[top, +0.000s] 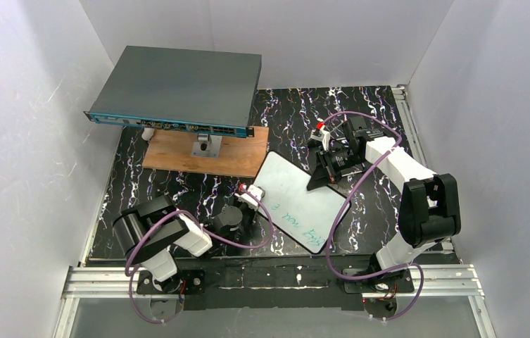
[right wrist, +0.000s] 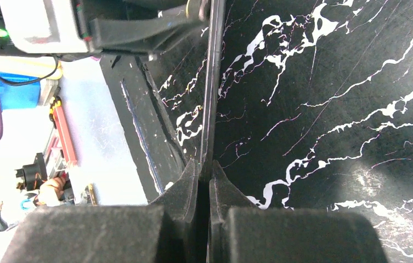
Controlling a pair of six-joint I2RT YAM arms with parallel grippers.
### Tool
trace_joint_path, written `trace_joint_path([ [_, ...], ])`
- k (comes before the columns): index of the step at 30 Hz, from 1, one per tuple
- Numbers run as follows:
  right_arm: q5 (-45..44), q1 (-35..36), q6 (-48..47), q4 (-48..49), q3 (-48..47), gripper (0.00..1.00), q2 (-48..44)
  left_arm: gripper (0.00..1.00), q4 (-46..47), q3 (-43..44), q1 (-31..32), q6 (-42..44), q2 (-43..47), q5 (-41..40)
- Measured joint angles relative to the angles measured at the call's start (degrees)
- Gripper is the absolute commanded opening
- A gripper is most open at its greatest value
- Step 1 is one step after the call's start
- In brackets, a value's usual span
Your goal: Erase the whiteboard
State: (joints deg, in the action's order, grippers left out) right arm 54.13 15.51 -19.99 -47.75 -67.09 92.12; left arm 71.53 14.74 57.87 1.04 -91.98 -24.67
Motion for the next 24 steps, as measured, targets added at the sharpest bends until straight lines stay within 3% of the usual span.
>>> trace_joint_path([
  [5,0.07,0.0,0.04,-0.09,0.0,0.01,0.0,0.0,-0.68,-3.41,-0.81,1.55,-1.44,-7.87],
  [11,0.07,0.0,0.0,-0.2,0.0,0.01,0.0,0.0,0.28,-3.3,-0.85,1.55,-2.03,-9.29],
  [16,0.04,-0.09,-0.02,-0.33,-0.07,0.01,0.0,0.0,0.44,-2.62,-0.63,1.66,-2.27,-6.64],
  [24,-0.98,-0.79,0.11,-0.22,-0.98,0.01,0.0,0.0,-6.14,6.45,5.66,1.49,-1.51,6.08],
])
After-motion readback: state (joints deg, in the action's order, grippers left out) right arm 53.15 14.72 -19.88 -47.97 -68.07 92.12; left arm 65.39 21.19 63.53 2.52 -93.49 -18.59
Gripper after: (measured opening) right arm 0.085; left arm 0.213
